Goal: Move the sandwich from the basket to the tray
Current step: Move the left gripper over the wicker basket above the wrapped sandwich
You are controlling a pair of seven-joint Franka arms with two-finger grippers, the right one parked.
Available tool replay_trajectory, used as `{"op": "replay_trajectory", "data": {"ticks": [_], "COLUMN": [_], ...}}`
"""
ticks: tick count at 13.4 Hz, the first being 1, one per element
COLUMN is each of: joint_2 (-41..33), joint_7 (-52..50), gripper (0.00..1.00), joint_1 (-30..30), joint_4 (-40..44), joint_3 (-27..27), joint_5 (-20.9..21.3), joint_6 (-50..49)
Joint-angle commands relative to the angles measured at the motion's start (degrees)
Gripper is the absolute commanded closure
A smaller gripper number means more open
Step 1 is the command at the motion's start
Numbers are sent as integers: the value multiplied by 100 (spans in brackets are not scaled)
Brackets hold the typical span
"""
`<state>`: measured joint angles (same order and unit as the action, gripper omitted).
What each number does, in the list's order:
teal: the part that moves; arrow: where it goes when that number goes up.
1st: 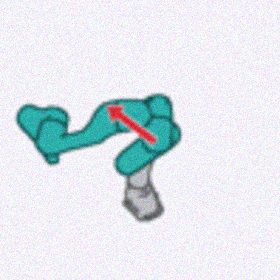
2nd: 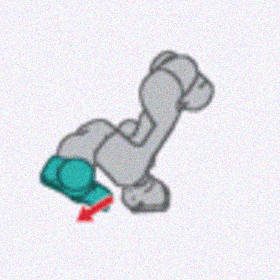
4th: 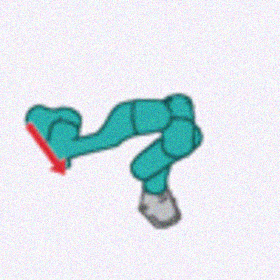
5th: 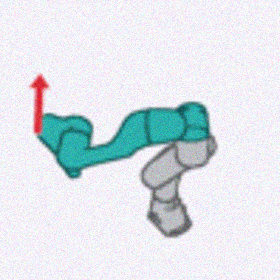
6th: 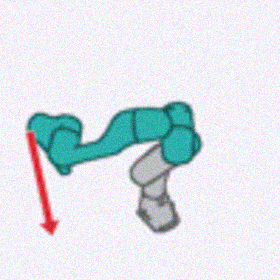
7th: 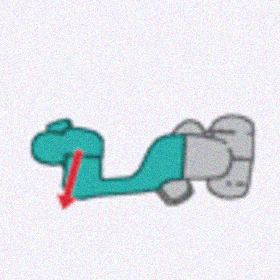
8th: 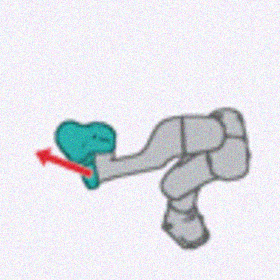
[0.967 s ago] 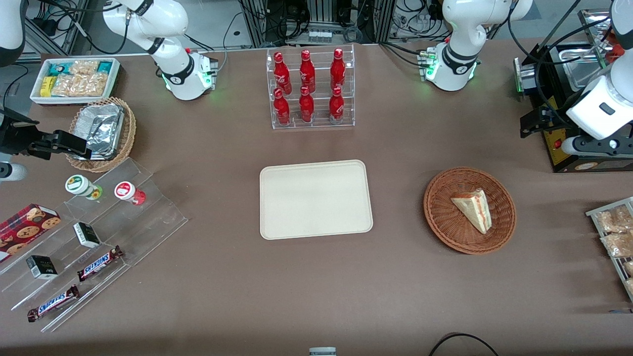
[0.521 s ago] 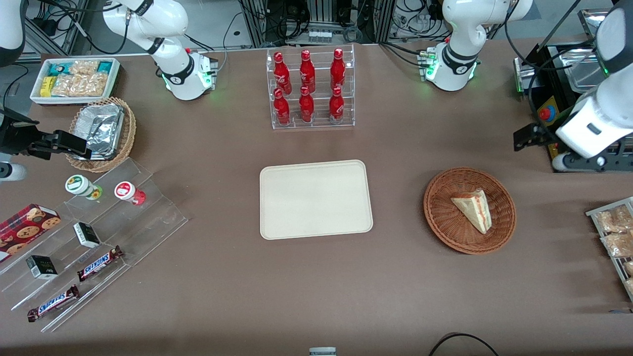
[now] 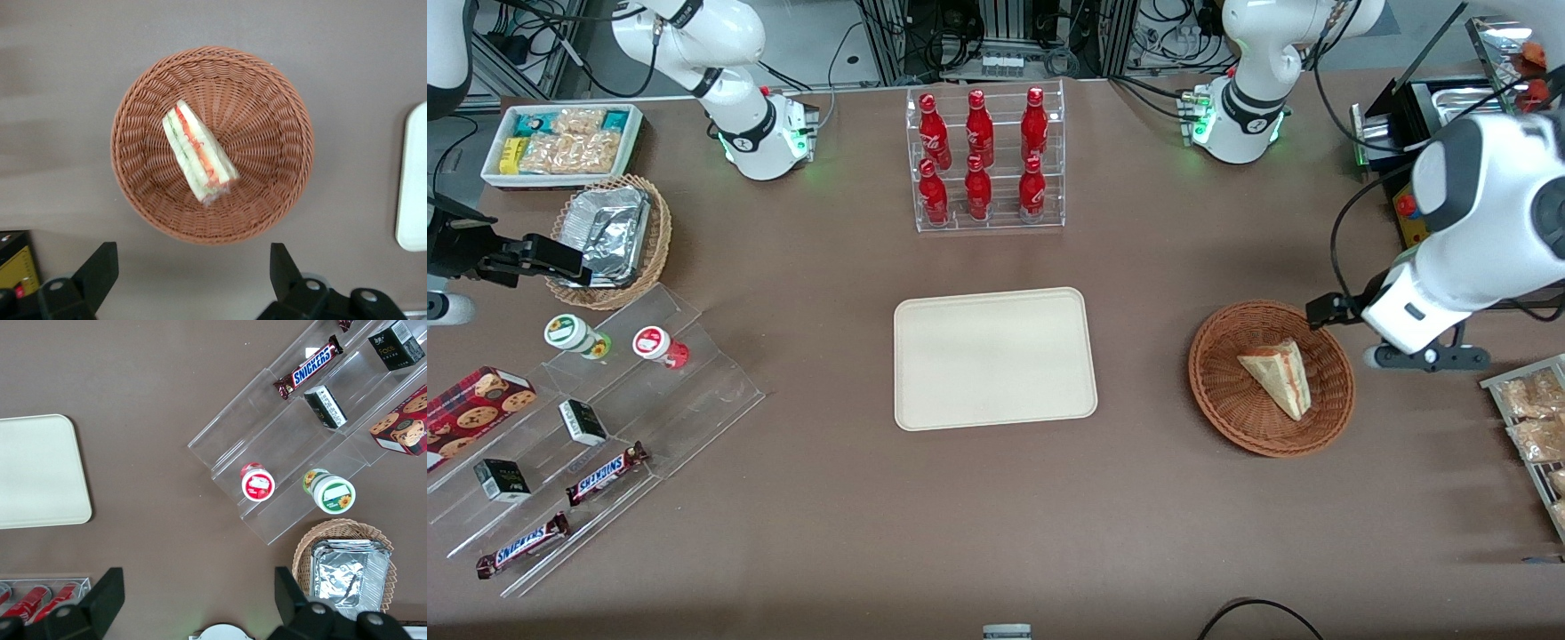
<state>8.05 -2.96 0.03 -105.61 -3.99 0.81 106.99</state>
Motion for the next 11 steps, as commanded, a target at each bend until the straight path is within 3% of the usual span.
{"op": "replay_trajectory", "data": {"ticks": [1,4,9,11], "joint_2": [240,258,337,267], "joint_7": [-231,-581,-2636,-2815], "gripper": [0,0,0,0], "joint_1": [-82,-82,-65,-65], "joint_4": [-143,-670,-1005,-1294], "joint_3": [56,56,65,65], "joint_5": [51,51,-116,-116], "joint_6": [443,1260,1799,2165]}}
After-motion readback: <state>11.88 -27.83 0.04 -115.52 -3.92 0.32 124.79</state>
